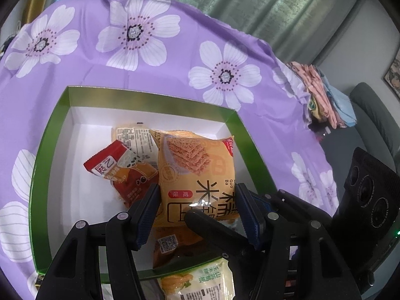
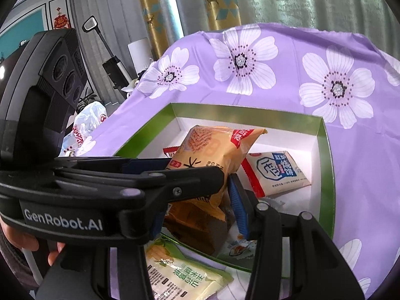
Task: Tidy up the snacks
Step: 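Carry the yellow bag over the green box and lower it inside, then open the right gripper and pull it back out of the box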
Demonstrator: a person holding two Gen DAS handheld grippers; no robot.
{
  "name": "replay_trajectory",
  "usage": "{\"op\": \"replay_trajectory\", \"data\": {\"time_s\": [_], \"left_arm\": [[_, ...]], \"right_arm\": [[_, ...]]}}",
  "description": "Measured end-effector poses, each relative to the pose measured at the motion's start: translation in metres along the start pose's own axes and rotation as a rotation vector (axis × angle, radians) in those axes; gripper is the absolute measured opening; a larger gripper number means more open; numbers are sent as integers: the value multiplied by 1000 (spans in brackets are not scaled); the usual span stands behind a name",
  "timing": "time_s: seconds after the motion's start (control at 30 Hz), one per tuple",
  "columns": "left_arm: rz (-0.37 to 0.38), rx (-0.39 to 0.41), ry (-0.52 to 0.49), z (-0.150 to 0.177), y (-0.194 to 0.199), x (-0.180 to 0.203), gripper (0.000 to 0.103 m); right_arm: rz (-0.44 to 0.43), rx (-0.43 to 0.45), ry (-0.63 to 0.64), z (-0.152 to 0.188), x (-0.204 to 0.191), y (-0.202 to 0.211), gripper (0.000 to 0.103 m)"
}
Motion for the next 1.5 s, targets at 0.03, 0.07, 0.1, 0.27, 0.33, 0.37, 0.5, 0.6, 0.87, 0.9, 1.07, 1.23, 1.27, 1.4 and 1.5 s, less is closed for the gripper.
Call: {"op": "replay_trajectory", "data": {"time_s": [0.03, 0.07, 0.1, 0.27, 0.33, 0.37, 0.5, 0.6, 0.87, 0.9, 1.07, 1.23, 1.27, 1.4, 1.5], "left_arm": [[-1, 0, 2, -1, -1, -1, 61], [-1, 0, 3, -1, -1, -1, 61], [-1, 0, 4, -1, -1, -1, 61], [-19, -2, 4, -2, -2, -2, 61], [-33, 7, 3, -3, -2, -2, 61], [-40, 10, 1, -3, -1, -2, 61], [-69, 26, -10, -5, 7, 0, 66], [-88, 51, -19, -6, 17, 1, 81], [-116, 101, -32, -3, 53, 7, 95], [-116, 108, -36, -2, 57, 9, 100], [-131, 135, -64, 8, 81, 19, 100], [-116, 151, -62, 21, 106, 27, 101], [-112, 155, -58, 24, 111, 27, 101], [-107, 164, -44, 36, 128, 30, 101], [-120, 168, -55, 46, 138, 34, 101]], "right_arm": [[0, -2, -4, 1, 1, -1, 48], [-3, -3, -8, 1, 1, -2, 48], [-6, -4, -12, 1, 2, -2, 48], [-12, -13, -17, 2, 2, -5, 48], [-17, -19, -20, 2, 1, -6, 48], [-18, -19, -25, 2, 1, -6, 48], [1, -22, -31, 3, 2, -4, 54], [28, -1, -39, 1, 4, 6, 67], [107, 40, -21, 0, 1, 42, 83], [122, 47, -16, 0, 0, 47, 88], [184, 74, 0, 0, -5, 73, 96], [224, 92, 0, 2, -11, 100, 102], [225, 97, 1, 3, -13, 106, 102], [228, 112, 4, 7, -21, 125, 102], [227, 120, 4, 10, -27, 137, 102]]}}
Point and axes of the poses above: each gripper's, at about its wrist camera, not at the fingertips, and y roughly against the way its jaws point, x to its right, z to its underside, the point moved 4 cm from there along -y, roughly the way its jaws point, and after that the axes turned 5 degrees about x, right-handed, at the moved point
